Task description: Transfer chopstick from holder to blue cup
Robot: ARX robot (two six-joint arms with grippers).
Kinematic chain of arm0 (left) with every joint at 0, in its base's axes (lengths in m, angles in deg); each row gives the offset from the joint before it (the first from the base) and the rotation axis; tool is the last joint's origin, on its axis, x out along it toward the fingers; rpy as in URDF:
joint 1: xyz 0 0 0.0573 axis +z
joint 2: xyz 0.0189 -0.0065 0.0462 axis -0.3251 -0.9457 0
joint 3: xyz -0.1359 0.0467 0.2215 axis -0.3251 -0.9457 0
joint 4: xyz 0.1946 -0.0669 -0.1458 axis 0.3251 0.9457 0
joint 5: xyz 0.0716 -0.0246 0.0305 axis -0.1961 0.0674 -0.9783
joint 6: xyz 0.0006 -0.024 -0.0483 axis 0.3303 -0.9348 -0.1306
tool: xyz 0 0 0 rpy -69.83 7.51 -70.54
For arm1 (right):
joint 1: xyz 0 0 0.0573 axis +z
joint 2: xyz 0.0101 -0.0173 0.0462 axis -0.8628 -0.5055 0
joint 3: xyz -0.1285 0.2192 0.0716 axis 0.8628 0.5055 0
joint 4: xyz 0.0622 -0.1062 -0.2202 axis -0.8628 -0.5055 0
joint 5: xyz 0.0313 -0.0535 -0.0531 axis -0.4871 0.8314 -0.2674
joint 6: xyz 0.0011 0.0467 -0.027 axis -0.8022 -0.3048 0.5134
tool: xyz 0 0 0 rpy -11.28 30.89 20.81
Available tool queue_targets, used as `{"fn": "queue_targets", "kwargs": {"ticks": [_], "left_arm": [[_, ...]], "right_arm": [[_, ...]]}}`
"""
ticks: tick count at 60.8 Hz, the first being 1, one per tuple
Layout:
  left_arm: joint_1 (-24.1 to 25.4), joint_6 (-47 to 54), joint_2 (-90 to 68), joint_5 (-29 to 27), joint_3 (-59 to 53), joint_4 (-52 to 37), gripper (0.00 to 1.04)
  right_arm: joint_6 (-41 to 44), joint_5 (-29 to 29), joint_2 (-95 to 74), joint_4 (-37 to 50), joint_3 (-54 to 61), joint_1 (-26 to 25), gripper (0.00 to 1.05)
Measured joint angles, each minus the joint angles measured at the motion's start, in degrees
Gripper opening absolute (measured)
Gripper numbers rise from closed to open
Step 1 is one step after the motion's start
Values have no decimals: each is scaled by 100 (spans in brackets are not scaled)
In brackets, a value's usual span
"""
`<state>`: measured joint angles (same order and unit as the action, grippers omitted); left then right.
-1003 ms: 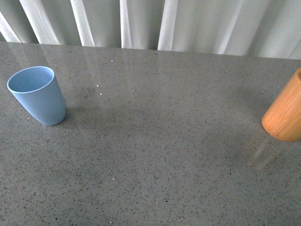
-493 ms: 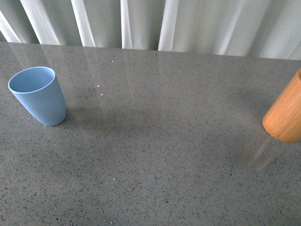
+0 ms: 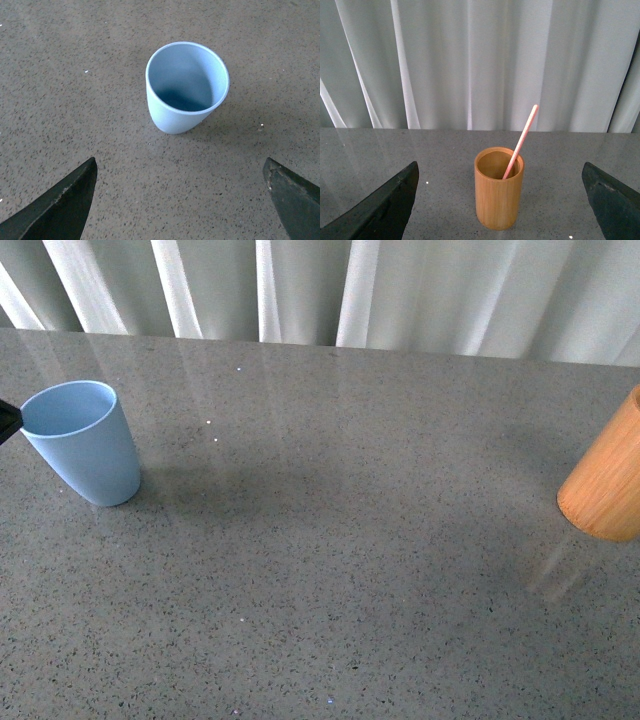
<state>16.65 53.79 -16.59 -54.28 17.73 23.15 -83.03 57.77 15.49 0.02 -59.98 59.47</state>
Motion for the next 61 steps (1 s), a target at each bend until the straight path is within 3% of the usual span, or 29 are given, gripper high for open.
{"fn": "queue_targets", "kwargs": {"ticks": [32, 61], "left_arm": [[0, 876, -1803, 52, 1126, -592, 98], [389, 1185, -2496, 98, 1572, -704, 98]], "right_arm": [[0, 0, 0, 0, 0, 0, 95], [0, 0, 2, 0, 0, 0, 95]]}}
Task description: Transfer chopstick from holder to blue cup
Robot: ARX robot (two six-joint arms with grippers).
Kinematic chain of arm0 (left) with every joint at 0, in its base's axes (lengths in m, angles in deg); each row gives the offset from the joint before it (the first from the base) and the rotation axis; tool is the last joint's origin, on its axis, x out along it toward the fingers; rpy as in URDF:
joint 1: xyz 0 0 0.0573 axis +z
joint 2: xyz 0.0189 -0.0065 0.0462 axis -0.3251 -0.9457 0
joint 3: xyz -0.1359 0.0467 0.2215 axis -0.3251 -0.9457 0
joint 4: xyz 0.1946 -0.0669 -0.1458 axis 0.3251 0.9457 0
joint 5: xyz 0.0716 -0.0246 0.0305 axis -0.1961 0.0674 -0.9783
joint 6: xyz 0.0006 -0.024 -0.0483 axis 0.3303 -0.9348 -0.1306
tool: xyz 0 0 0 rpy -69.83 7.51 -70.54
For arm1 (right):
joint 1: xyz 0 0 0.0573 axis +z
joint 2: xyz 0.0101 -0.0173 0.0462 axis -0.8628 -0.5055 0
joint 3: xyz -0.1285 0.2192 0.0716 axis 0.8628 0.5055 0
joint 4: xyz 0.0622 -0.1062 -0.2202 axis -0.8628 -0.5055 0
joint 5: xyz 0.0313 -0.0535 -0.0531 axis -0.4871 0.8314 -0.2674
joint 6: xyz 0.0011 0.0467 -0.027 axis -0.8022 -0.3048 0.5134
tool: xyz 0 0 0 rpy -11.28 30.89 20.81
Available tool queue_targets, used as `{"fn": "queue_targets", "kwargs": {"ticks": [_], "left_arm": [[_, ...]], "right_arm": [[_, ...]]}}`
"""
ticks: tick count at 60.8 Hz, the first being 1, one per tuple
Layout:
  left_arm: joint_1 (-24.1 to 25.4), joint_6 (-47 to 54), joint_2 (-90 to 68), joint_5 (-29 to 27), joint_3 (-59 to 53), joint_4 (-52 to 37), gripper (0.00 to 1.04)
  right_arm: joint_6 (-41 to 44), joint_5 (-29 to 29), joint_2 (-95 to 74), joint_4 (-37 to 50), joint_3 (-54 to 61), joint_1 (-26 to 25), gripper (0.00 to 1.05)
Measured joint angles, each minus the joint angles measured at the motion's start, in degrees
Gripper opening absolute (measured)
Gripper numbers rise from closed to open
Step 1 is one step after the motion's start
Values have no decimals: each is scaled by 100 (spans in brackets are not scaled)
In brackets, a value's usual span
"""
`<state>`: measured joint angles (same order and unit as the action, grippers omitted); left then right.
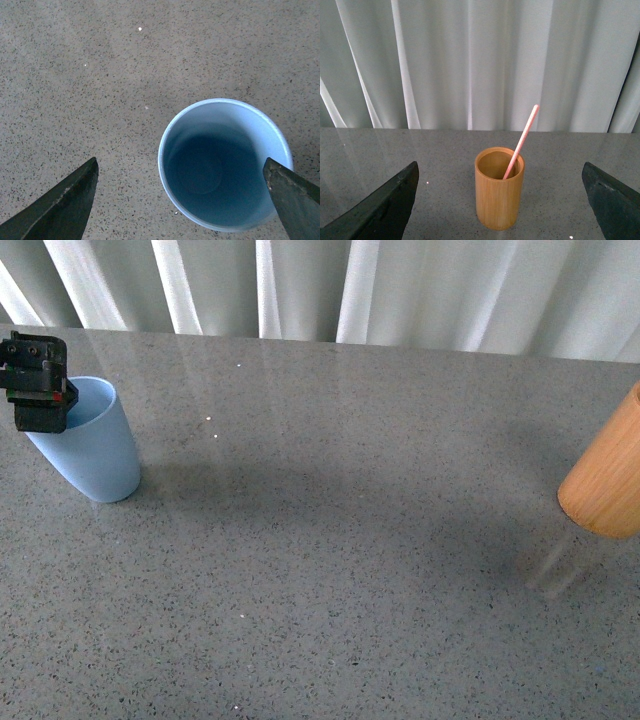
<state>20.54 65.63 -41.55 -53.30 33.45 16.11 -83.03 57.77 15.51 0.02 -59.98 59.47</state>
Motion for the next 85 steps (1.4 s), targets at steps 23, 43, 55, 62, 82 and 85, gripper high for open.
{"fn": "queue_targets", "kwargs": {"ticks": [23, 43, 55, 62, 82, 85], "left_arm": [[269, 109, -208, 77, 83, -63, 98], [52, 107, -374, 68, 127, -57, 98], [-42, 103, -446, 39, 129, -57, 98], [-50, 103, -509, -26, 144, -52, 93], [-96, 105, -516, -72, 157, -44, 41], [-105, 105, -516, -79, 160, -44, 34]], "right_arm": [[0, 0, -2, 0, 0, 0, 95], [0, 0, -2, 0, 0, 0, 95], [0, 0, -2, 0, 0, 0, 95], [0, 0, -2, 0, 0, 0, 95], [0, 0, -2, 0, 0, 0, 95], [0, 0, -2, 0, 0, 0, 95]]}}
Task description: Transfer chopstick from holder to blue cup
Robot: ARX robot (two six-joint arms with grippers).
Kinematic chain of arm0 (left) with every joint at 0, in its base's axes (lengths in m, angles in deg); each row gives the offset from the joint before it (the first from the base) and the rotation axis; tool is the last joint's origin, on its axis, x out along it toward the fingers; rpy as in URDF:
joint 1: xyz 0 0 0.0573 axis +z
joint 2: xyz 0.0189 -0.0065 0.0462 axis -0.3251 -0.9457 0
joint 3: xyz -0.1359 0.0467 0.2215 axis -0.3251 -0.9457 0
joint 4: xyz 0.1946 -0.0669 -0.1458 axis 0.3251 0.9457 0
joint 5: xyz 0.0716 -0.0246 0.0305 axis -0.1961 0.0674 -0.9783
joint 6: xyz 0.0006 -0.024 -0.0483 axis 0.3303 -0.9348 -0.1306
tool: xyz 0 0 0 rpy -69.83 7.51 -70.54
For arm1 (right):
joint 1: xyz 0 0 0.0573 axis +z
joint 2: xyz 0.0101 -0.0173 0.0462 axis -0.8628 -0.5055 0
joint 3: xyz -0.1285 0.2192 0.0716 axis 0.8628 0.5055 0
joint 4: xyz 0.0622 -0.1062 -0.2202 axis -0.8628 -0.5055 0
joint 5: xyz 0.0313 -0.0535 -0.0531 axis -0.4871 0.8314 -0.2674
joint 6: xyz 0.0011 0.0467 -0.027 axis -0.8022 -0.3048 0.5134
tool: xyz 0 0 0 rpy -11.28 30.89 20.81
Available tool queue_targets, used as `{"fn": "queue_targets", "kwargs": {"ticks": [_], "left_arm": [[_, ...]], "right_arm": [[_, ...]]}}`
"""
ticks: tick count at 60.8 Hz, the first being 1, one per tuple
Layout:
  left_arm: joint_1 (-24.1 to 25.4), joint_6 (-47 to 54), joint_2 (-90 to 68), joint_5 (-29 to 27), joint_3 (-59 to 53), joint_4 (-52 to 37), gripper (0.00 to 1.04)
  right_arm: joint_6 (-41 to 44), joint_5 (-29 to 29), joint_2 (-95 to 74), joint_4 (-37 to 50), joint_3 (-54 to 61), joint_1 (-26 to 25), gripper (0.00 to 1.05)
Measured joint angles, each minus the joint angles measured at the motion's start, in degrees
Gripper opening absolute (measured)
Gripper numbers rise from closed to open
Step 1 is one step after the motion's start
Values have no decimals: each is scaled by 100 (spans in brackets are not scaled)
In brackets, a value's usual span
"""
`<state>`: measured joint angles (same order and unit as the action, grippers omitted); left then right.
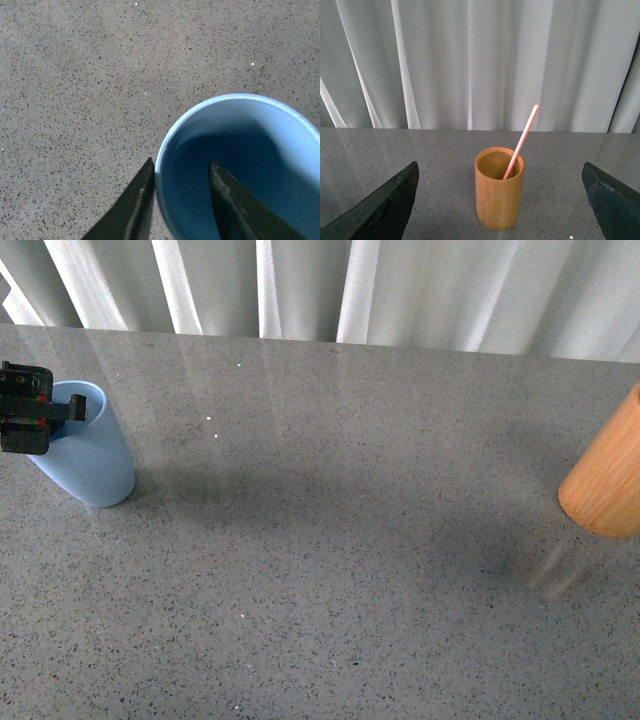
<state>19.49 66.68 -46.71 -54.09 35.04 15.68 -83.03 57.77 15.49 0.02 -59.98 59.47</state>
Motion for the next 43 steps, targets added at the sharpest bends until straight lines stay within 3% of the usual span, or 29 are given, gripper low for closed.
{"fn": "queue_targets", "kwargs": {"ticks": [12, 43], "left_arm": [[-26, -22, -7, -2, 22, 0, 4], [-114, -22, 116, 48, 173, 450, 3]], "right_arm": [[0, 0, 2, 0, 0, 0, 95], [0, 0, 0, 0, 0, 0, 95]]}}
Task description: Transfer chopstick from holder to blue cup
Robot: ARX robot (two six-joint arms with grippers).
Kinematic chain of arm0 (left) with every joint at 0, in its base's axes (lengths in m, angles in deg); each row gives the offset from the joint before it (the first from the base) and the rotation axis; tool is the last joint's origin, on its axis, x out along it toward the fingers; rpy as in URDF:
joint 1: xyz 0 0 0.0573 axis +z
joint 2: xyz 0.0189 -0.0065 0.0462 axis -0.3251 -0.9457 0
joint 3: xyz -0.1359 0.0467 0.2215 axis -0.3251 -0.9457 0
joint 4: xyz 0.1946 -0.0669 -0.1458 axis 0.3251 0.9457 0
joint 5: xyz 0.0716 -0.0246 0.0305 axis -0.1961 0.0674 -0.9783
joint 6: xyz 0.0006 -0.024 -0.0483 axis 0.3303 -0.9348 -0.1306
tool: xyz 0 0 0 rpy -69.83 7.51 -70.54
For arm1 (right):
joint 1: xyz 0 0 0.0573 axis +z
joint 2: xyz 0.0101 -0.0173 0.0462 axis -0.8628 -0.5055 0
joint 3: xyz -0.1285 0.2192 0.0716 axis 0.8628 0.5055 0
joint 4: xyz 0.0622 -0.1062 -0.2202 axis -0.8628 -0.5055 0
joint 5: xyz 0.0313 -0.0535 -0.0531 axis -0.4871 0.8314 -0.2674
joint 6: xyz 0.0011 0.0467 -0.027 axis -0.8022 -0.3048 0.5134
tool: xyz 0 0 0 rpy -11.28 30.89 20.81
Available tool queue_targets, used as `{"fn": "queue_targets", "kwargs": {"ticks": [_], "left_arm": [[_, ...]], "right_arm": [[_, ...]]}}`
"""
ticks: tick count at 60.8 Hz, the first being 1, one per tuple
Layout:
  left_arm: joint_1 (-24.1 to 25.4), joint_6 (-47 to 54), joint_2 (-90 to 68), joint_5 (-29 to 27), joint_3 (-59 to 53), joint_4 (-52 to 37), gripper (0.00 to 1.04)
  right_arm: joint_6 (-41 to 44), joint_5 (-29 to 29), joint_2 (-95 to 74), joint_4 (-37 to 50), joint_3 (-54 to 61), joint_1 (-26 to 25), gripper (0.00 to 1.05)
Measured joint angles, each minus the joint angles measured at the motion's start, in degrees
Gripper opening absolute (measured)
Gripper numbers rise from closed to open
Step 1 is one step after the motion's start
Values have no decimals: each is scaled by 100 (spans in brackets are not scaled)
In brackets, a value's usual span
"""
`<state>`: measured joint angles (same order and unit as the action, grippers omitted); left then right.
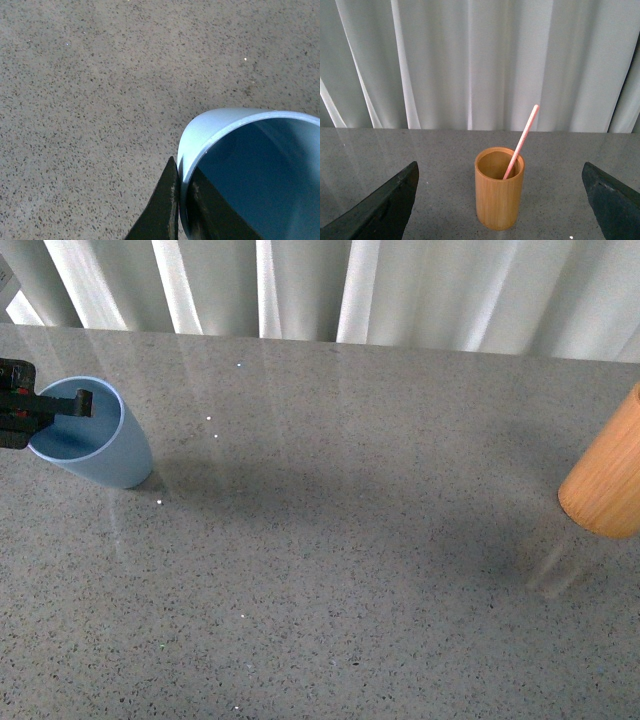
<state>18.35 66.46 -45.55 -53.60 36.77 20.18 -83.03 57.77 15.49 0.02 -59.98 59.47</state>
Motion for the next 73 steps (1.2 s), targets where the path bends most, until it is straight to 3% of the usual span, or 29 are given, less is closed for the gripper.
{"fn": "queue_targets", "kwargs": {"ticks": [15, 27, 32, 58, 73], "left_arm": [[-422, -57, 837, 254, 383, 1259, 3], [-1746, -295, 1508, 463, 330, 2450, 3], [-2087, -479, 1674, 476, 330, 2699, 3], [-3237, -1084, 1331, 177, 627, 2538, 3], [-3206, -896, 717, -83, 898, 2188, 3]], "right_arm": [[0, 0, 2, 0, 0, 0, 95], [0, 0, 0, 0, 0, 0, 95], [0, 2, 0, 0, 0, 0, 95], [0, 0, 0, 0, 0, 0, 95], [0, 0, 2, 0, 0, 0, 95]]}}
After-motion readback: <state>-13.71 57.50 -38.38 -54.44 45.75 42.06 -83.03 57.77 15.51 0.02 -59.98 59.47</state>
